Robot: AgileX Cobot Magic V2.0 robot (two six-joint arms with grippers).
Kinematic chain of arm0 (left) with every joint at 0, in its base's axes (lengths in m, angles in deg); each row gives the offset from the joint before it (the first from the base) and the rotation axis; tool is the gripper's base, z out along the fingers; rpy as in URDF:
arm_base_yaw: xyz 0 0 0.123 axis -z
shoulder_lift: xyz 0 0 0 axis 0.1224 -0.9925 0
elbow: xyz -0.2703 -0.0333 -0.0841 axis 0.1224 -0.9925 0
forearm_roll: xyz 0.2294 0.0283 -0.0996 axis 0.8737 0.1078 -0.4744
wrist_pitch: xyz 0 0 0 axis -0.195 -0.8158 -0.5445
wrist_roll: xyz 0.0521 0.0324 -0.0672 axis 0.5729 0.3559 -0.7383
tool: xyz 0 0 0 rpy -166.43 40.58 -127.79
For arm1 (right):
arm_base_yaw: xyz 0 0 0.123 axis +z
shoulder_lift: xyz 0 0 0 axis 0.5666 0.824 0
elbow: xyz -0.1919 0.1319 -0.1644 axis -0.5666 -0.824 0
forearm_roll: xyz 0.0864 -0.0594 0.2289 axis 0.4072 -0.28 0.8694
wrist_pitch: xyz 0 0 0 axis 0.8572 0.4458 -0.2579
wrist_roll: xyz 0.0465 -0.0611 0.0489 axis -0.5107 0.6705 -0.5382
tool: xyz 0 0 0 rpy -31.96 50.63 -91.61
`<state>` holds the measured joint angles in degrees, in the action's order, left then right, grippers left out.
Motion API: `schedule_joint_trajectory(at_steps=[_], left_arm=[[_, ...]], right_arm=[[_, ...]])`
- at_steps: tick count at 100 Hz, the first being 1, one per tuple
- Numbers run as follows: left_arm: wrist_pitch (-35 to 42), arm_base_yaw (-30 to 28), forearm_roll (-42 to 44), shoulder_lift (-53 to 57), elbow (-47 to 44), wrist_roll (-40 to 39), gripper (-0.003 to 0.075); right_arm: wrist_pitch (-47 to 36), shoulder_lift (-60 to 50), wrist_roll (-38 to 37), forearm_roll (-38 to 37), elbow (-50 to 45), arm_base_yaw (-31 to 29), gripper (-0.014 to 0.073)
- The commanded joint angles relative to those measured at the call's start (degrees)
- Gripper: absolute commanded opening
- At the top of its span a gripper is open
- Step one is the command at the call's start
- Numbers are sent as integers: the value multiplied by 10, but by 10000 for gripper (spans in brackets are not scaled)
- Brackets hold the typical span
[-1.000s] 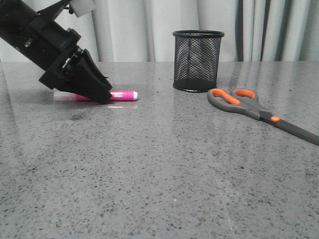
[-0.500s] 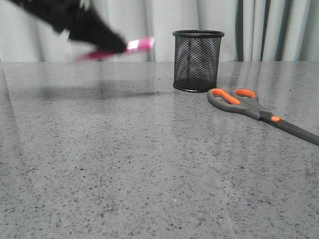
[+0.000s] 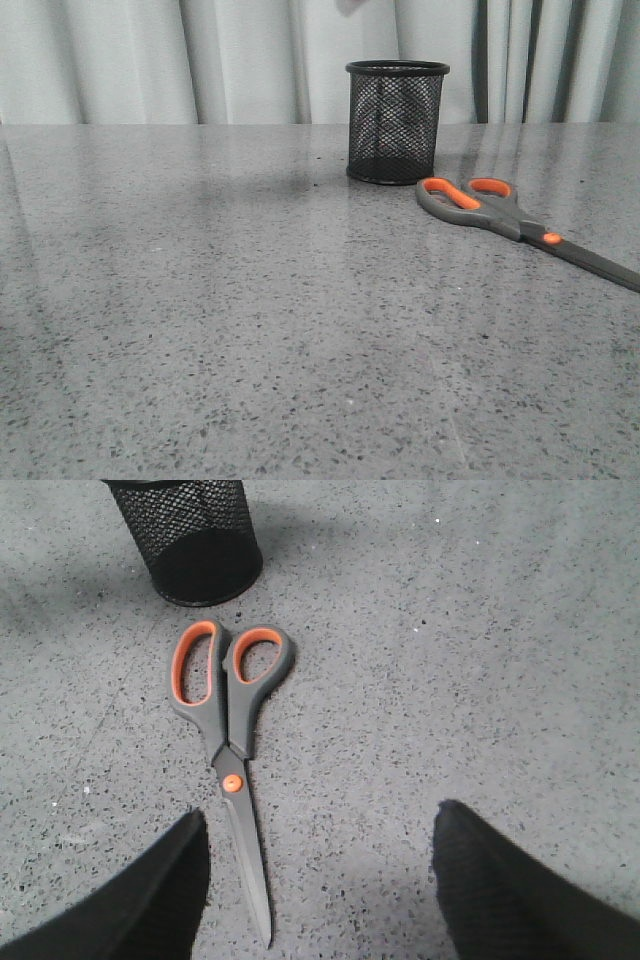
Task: Put pen and scissors into bin
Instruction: 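Lift the pink marker with the left gripper over the mesh cup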
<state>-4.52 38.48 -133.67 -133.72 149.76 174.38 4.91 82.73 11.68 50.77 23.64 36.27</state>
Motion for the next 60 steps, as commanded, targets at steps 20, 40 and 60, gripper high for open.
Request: schedule_joint_trajectory(at_steps=[20, 40, 60], left_arm=[[15, 13, -76, -52, 83, 16, -19], [2, 13, -76, -71, 83, 16, -4], [-8, 13, -76, -76, 83, 16, 281]], right_arm=[[-24, 2, 7, 5, 21, -1, 433], [-22, 2, 7, 5, 21, -1, 433], [-22, 2, 7, 5, 21, -1, 433]])
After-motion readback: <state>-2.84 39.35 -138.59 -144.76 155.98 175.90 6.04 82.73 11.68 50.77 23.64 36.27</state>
